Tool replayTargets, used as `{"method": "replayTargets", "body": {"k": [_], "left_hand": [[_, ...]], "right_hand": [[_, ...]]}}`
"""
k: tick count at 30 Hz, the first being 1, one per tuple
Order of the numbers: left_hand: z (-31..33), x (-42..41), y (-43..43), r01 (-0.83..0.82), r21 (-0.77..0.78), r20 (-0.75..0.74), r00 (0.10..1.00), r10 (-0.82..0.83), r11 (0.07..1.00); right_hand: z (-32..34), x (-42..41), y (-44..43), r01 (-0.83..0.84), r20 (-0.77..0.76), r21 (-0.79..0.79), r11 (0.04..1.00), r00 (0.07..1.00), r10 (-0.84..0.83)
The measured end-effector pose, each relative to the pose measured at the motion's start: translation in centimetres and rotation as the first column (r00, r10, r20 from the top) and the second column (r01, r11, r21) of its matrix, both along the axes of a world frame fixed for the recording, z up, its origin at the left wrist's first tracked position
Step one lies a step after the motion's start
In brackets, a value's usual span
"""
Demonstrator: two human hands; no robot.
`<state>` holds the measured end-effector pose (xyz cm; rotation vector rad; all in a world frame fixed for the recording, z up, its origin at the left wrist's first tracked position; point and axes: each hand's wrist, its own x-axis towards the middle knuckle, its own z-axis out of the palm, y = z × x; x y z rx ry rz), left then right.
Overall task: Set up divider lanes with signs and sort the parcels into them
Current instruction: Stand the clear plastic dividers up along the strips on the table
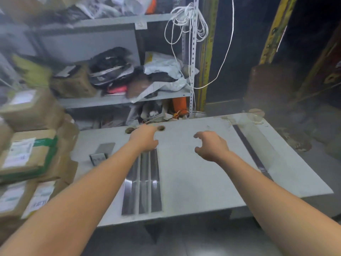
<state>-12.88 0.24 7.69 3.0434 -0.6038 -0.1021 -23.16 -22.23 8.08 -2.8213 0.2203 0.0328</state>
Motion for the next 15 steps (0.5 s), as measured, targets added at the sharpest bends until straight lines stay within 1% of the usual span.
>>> {"method": "replayTargets", "body": {"k": [3,6,9,15], "left_hand": [[-1.5,0.9,2.7,0.024,-0.005,-0.026,0.999,-0.024,1.0],[-3.6,2.7,4.9,0.085,-0.045,-0.08,0.993,-0.088,0.995],[-5.8,4.5,6.5,0.163,-0.084,-0.131,0.976,-0.173,0.983],[-9.4,7.7,7.5,0.312,-0.201,-0.132,0.931,-0.341,0.929]], "right_hand": [[-0.9,0.9,2.7,0.003,-0.015,0.013,1.0,1.0,-0.002],[-2.2,1.7,5.6,0.026,-0.038,0.042,0.999,0.999,-0.024],[-4.3,2.2,8.5,0.071,-0.09,0.109,0.992,0.994,-0.061],[-8.5,3.4,12.6,0.204,-0.168,0.239,0.949,0.972,-0.166]]}}
